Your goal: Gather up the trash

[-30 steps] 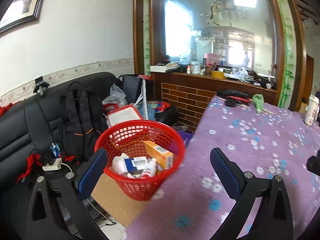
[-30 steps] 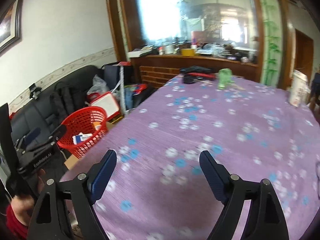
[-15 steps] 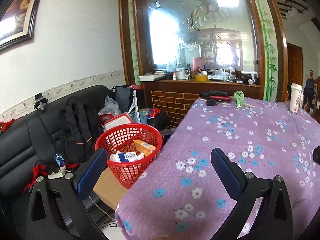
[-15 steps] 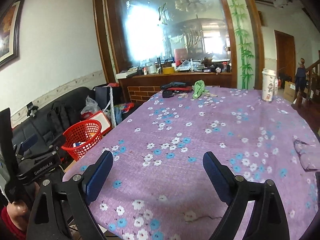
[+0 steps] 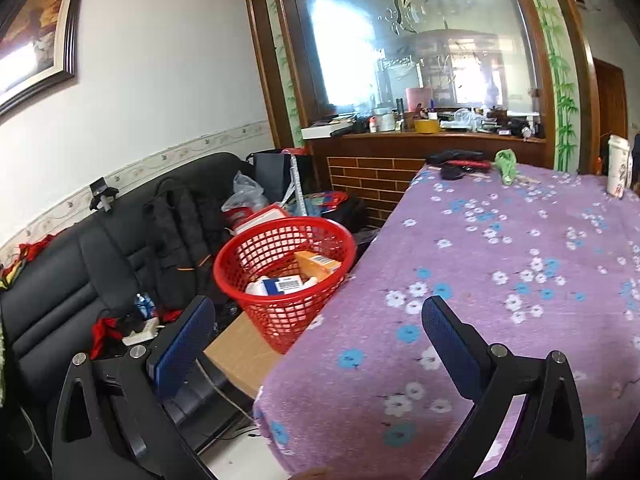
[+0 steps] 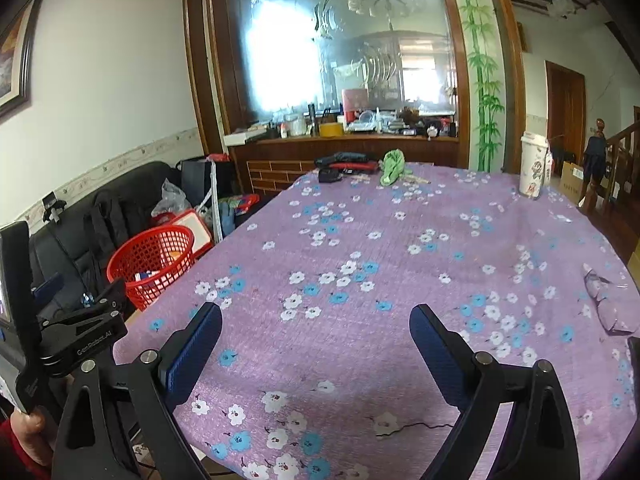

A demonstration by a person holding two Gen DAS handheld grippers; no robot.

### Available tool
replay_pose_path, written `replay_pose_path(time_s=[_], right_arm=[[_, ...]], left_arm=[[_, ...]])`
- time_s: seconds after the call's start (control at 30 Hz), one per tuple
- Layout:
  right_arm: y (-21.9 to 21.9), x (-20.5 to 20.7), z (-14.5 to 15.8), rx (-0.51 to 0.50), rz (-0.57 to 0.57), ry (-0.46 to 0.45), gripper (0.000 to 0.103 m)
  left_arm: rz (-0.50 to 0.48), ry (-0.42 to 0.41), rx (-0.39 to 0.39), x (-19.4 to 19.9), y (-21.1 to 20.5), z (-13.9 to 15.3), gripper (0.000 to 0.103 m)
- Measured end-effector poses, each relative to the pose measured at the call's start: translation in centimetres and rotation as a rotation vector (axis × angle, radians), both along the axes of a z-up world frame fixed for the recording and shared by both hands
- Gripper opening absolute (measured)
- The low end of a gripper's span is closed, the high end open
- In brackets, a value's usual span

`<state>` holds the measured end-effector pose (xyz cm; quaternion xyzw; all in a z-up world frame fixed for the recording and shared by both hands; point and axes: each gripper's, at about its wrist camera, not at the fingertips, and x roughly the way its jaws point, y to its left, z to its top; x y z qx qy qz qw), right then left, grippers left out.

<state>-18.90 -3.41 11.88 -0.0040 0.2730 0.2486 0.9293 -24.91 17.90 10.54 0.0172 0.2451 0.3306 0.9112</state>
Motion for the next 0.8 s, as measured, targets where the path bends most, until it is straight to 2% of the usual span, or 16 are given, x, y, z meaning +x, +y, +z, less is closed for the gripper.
replay_pose_path(time_s=[0.23,0.4,0.8], right_arm=[[1.8,-0.2,-1.0,-0.043,0.017,0.017,0.097],[2.7,-0.4,-1.3,-0.062,0.03,0.023,0.097],[3.9,-0.2,-1.7,-0.092,0.041,0.036,0.097]], left_arm=[[-0.003,-0.032,-0.025,-0.6,0.7,-0.7,0.103],[-0.014,-0.023,-0.061,-0.3,1.1,-1.2,0.103],[-0.02,-0.009,-0.079,0.0,1.5,-1.8,0.103]])
